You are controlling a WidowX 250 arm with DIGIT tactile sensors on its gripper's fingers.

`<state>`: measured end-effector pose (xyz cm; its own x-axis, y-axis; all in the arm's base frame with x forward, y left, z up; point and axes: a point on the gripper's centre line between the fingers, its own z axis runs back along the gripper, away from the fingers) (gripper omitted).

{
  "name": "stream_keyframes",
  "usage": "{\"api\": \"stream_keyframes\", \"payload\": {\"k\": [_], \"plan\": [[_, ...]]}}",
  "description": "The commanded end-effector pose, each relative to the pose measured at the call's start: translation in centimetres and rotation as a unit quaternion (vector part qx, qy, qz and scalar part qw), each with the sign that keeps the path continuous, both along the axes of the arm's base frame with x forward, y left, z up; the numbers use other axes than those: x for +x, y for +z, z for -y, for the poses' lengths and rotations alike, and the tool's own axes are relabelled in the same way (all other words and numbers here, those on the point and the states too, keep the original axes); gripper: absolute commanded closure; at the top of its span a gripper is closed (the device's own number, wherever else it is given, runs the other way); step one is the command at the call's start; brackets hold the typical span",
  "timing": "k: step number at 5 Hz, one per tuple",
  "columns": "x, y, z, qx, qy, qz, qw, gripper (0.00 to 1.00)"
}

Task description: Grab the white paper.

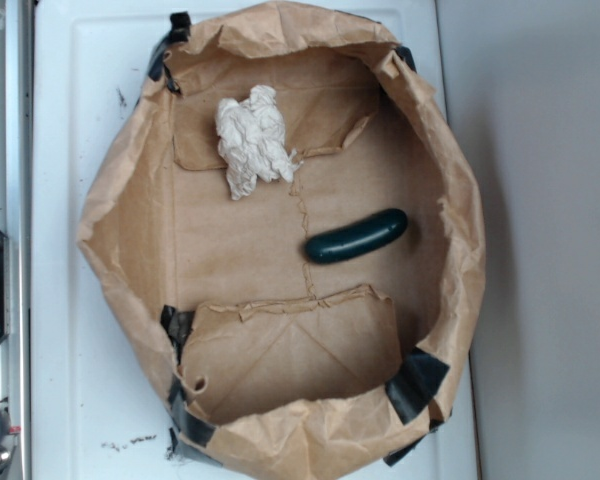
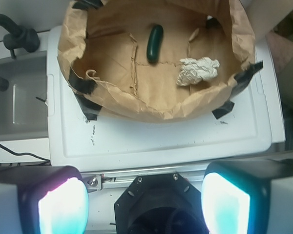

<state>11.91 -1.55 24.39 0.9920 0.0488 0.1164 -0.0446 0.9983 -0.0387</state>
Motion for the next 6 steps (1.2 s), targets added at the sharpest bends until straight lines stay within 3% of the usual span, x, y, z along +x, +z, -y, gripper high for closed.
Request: {"api": "stream_keyframes", "payload": {"k": [1, 2, 3, 6], "plan": [[0.0, 0.0, 0.0, 0.000, 0.000, 0.000, 1.000, 0.00], [5.0, -1.0, -4.6, 0.005, 0.022, 0.000, 1.000, 0.00], [3.1, 1.2, 0.3, 0.128, 0.039, 0.092, 0.987, 0.00], [3.1, 1.2, 0.3, 0.128, 0.039, 0.092, 0.987, 0.00]]}}
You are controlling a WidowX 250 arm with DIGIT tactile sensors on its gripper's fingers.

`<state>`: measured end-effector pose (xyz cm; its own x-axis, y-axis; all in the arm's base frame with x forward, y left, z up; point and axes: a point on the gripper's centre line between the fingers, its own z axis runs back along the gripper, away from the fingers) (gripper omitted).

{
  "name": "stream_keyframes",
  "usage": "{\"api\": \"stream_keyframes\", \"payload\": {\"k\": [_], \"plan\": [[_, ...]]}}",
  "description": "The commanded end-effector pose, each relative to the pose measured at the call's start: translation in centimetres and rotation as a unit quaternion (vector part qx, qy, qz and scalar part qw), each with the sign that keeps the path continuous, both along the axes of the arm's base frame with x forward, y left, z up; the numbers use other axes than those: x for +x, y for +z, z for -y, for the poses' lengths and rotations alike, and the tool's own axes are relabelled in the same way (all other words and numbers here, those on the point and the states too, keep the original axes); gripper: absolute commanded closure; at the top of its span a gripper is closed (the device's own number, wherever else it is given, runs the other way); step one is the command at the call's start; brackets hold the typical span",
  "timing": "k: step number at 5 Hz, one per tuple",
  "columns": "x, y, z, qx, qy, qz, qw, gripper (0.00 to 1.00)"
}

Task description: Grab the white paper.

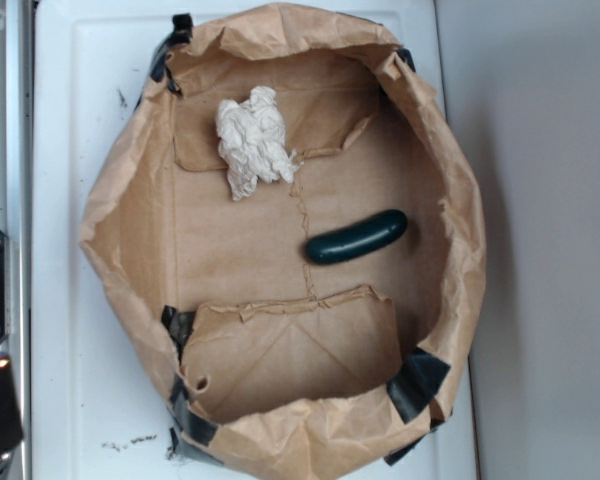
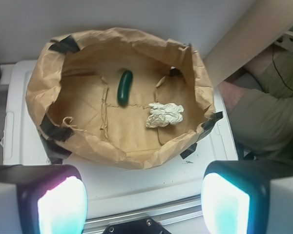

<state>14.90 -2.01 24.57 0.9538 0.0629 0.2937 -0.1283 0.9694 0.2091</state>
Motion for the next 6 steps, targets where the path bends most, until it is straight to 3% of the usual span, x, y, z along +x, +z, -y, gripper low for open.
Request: {"api": "stream_keyframes", "payload": {"k": [1, 2, 3, 4, 5, 6], "plan": [[0.1, 1.0, -0.2, -0.004, 0.003, 0.010, 1.000, 0.00], [2.5, -0.4, -3.8, -0.064, 0.122, 0.095, 0.986, 0.00], [5.9, -2.3, -5.8, -0.111, 0.204, 0.120, 0.965, 0.00], [8.9, -4.6, -6.9, -0.121, 0.257, 0.124, 0.951, 0.00], [11.6, -6.6, -7.9, -0.145, 0.334, 0.102, 0.926, 0.00], [11.9, -7.8, -8.5, -0.169, 0.423, 0.075, 0.887, 0.00]]}}
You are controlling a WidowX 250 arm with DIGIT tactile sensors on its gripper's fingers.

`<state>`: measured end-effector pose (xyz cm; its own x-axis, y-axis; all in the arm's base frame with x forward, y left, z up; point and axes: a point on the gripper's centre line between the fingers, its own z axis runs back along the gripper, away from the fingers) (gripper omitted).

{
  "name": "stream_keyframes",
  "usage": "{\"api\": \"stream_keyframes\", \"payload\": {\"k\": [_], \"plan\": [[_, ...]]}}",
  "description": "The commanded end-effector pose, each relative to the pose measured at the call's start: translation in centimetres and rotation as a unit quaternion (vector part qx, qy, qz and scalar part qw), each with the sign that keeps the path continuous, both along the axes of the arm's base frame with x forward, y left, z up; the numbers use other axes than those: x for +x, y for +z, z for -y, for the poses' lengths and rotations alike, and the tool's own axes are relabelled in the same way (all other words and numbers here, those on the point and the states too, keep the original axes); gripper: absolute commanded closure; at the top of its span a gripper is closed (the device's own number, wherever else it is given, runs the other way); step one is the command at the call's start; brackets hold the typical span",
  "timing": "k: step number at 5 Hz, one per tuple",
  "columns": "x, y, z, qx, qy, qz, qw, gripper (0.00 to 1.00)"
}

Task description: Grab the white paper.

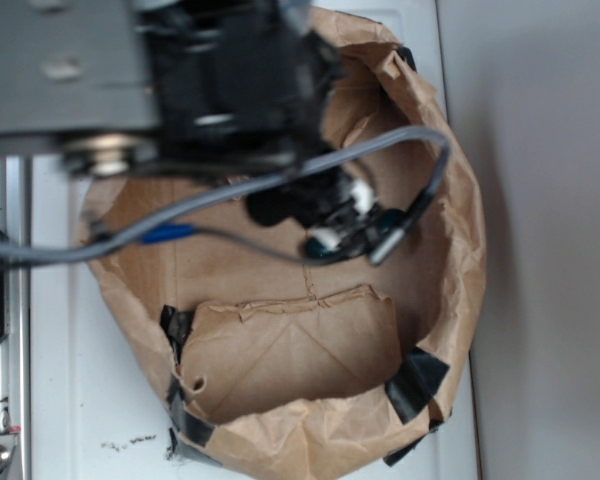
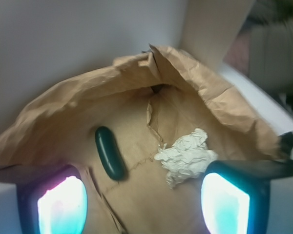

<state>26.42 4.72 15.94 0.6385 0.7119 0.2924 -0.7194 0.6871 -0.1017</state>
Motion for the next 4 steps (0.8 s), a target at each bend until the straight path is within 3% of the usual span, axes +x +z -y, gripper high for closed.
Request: {"api": "stream_keyframes", "payload": {"k": [1, 2, 3, 4], "plan": [[0.4, 0.8, -1.8, -0.037, 0.103, 0.006, 0.994, 0.00], [0.4, 0.8, -1.8, -0.037, 0.103, 0.006, 0.994, 0.00], [-0.6, 0.0, -2.4, -0.057, 0.141, 0.026, 0.988, 0.00], [-0.5, -1.5, -2.3, -0.039, 0.237, 0.050, 0.969, 0.00]]}}
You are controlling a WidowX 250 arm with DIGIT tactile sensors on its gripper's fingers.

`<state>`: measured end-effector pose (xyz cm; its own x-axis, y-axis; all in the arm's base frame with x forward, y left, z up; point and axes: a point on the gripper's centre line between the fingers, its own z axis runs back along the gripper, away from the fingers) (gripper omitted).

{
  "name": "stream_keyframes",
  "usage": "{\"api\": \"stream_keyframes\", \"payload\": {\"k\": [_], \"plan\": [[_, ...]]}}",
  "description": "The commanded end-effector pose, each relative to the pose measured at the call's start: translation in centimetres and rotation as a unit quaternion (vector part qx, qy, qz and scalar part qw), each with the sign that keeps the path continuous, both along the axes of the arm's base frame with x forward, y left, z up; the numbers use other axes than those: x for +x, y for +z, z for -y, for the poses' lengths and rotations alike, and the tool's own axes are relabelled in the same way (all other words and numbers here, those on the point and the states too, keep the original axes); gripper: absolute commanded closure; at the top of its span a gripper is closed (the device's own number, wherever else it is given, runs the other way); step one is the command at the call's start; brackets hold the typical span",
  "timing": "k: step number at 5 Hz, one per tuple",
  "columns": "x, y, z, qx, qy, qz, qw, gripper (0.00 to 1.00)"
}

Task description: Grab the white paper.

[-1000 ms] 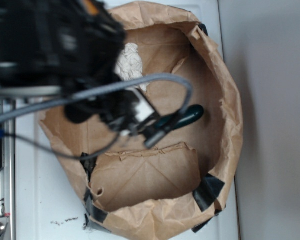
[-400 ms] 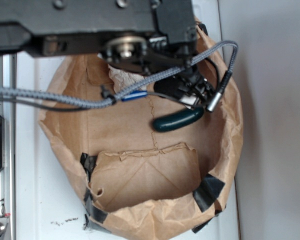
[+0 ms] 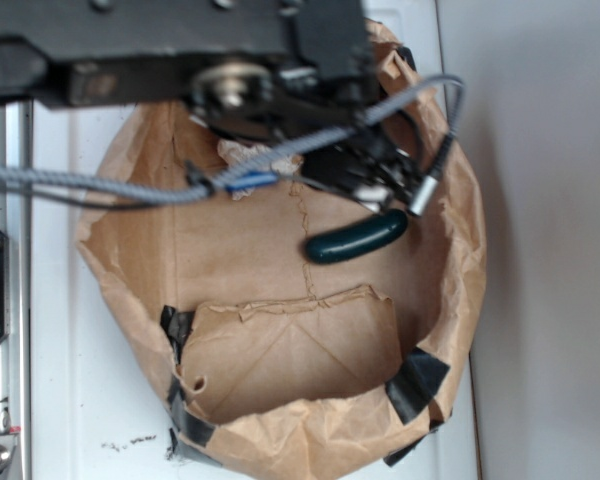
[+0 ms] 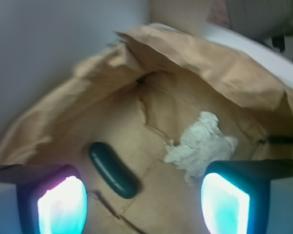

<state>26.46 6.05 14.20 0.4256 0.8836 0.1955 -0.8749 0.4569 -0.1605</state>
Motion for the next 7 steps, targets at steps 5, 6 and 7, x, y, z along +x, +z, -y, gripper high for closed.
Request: {"api": "stream_keyframes", "payload": {"k": [5, 6, 7], "plan": [[-1.0, -4.6, -2.5, 0.029, 0.125, -0.003, 0.992, 0.00], [-1.0, -5.0, -3.2, 0.026, 0.126, -0.016, 0.992, 0.00], [-1.2, -4.5, -2.5, 0.022, 0.125, -0.025, 0.992, 0.00]]}}
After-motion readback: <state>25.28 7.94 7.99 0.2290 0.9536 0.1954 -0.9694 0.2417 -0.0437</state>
